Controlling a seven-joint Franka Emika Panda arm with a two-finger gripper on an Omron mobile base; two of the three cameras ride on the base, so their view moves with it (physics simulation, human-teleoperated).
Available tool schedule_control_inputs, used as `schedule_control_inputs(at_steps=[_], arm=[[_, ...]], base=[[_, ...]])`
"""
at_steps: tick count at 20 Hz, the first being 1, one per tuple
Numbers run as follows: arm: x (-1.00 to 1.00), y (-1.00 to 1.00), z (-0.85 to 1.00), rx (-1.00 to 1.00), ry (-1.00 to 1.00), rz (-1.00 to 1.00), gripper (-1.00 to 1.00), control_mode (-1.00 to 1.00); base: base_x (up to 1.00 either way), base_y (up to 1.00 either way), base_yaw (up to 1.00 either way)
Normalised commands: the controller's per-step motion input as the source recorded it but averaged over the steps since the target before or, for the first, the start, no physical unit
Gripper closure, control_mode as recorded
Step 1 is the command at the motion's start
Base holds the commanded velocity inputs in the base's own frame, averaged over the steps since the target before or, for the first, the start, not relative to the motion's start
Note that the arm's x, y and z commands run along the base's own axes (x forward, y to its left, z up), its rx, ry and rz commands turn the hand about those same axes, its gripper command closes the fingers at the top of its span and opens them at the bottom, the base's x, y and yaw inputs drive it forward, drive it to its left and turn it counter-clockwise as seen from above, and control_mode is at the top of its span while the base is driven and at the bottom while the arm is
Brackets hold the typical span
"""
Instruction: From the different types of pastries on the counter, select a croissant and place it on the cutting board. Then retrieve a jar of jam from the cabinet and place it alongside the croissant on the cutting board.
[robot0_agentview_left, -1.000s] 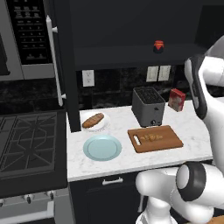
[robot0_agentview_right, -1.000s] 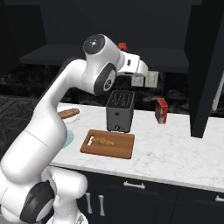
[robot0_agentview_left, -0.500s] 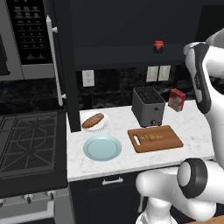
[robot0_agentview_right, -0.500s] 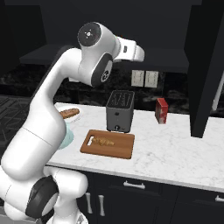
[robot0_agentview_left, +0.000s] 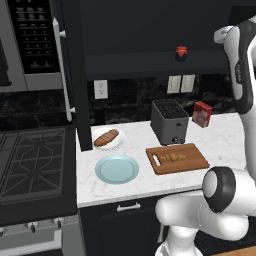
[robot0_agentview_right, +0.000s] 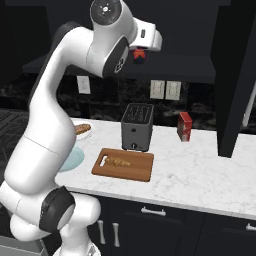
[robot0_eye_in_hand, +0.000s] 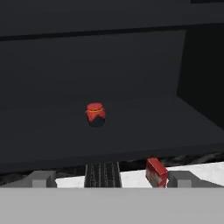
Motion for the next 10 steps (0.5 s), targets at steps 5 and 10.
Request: schedule_control_inputs(at_steps=[5,10], arm=[[0.02,0.41,-0.26,0.00,-0.21,0.03,-1.00,-1.00],[0.18,0.18,-0.28,-0.01,0.05,0.01,-1.00,-1.00]], base=[[0.00,0.00,0.00],[0.00,0.00,0.00]])
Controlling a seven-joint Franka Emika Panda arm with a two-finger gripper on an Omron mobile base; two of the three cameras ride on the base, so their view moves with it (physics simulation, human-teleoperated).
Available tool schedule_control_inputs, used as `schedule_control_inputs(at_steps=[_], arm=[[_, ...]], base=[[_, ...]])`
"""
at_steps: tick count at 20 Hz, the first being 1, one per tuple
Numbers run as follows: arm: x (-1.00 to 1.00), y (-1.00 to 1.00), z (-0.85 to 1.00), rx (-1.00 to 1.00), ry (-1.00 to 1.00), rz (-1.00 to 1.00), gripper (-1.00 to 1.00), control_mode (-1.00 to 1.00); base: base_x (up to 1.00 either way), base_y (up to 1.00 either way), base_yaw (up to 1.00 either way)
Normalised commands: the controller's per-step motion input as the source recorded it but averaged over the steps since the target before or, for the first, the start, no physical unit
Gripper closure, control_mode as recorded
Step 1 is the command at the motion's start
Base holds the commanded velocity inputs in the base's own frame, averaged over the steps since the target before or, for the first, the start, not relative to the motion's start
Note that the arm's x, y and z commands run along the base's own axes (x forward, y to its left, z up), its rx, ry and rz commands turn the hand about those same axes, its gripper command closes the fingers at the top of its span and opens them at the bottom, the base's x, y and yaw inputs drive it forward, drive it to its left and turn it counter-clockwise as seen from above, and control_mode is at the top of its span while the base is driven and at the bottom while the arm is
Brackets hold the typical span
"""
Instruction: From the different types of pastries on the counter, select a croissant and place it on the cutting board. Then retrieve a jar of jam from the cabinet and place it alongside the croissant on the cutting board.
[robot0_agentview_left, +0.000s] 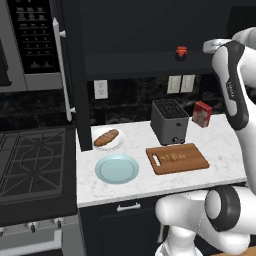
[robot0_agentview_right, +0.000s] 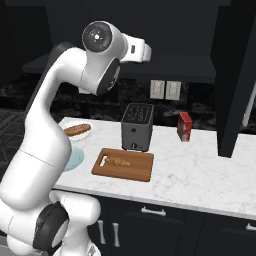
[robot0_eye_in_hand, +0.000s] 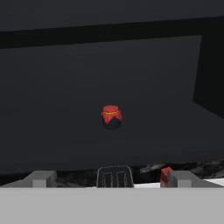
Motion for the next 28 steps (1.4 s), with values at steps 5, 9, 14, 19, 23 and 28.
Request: schedule_control_inputs(at_steps=[5,9,14,19,23,28], arm=[[0.34,0.00,0.37,0.00,0.18,0.00,-1.00,-1.00],[0.06,0.05,0.09,0.00,0.03,0.01,-1.00,-1.00],[0.18,0.16,-0.04,-0.01,0.01,0.08,-1.00,-1.00],[0.29,0.15,-0.08,-0.01,0.00,0.09,-1.00,-1.00],[0.32,0.00,0.00,-0.03,0.00,0.02,-1.00,-1.00],[0.15,0.00,-0.08,-0.09,0.00,0.00,-1.00,-1.00]], base=[[0.00,0.00,0.00],[0.00,0.00,0.00],[0.00,0.00,0.00],[0.00,0.00,0.00],[0.00,0.00,0.00],[0.00,0.00,0.00]])
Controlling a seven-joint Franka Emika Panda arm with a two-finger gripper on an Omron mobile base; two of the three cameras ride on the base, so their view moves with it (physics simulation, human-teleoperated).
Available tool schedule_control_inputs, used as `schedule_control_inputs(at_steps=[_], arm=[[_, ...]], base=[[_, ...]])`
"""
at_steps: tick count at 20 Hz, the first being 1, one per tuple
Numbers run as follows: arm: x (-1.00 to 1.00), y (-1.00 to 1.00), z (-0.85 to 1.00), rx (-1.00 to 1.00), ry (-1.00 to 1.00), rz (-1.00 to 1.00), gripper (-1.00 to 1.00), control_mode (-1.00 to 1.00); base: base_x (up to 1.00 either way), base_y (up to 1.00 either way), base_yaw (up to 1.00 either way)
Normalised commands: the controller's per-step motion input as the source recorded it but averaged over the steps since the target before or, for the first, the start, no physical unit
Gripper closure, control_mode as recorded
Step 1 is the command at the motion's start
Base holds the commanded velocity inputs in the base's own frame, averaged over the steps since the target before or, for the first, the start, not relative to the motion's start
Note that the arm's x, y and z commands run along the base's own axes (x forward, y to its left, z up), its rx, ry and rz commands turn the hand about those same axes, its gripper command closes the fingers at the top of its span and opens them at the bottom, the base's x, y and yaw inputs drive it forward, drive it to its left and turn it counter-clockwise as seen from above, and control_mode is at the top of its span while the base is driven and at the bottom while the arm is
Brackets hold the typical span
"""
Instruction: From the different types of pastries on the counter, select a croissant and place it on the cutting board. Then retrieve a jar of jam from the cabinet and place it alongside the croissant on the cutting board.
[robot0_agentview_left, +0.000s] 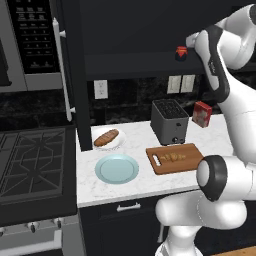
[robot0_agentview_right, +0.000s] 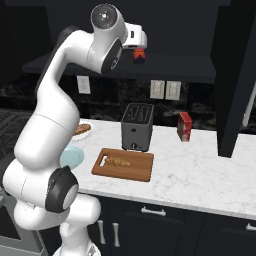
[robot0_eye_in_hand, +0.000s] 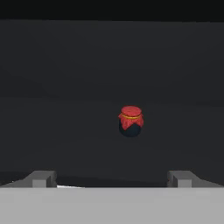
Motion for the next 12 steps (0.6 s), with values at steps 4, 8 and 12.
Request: schedule_control_inputs(at_steps=[4,8,12], arm=[[0.03,0.00,-0.07,-0.05,0.00,-0.03,-1.00,-1.00],[0.08,0.00,-0.20,-0.02,0.00,-0.04,-1.00,-1.00],[0.12,0.00,-0.19,0.00,-0.03,-0.04,-1.00,-1.00]], base=[[0.00,0.00,0.00],[0.00,0.00,0.00],[0.00,0.00,0.00]])
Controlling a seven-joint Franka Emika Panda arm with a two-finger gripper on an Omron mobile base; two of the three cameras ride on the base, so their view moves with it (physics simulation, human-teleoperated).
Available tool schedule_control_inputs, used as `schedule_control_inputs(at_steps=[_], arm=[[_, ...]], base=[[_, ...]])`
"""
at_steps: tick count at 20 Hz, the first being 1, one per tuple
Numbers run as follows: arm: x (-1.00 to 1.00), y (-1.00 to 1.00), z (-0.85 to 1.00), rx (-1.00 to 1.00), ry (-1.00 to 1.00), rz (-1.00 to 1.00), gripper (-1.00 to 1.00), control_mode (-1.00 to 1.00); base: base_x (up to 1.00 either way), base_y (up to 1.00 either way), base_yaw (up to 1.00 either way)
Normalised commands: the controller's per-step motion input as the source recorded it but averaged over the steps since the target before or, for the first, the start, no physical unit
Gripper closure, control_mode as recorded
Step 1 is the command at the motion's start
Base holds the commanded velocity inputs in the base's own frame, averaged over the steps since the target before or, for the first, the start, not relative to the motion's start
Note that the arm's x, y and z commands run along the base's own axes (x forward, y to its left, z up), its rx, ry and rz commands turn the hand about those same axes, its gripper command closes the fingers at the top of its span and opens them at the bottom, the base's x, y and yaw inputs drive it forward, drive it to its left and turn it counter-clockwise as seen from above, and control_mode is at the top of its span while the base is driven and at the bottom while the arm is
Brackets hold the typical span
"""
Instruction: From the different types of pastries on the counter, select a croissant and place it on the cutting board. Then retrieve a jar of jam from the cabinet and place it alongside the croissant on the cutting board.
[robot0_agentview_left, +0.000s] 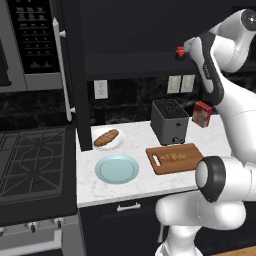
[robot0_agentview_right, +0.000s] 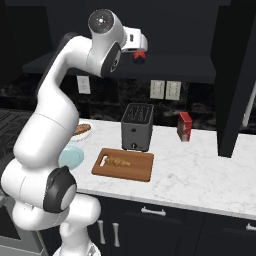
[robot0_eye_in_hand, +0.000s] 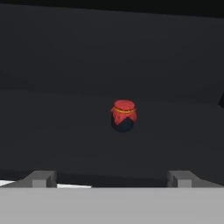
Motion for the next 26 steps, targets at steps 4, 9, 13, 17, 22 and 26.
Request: schedule_control_inputs(at_steps=[4,9,13,17,22,26], arm=[[0.20,0.00,-0.02,0.00,-0.03,-0.06,-1.00,-1.00],[0.31,0.00,-0.10,0.00,-0.01,-0.05,-1.00,-1.00],[0.33,0.00,-0.10,0.00,0.00,-0.01,-1.00,-1.00],[0.28,0.00,0.00,0.00,0.01,-0.01,-1.00,-1.00],[0.34,0.00,0.00,0.00,0.02,0.00,-1.00,-1.00],[0.30,0.00,0.00,0.00,0.00,0.00,-1.00,-1.00]], base=[[0.00,0.00,0.00],[0.00,0.00,0.00],[0.00,0.00,0.00],[0.00,0.00,0.00],[0.00,0.00,0.00],[0.00,0.00,0.00]])
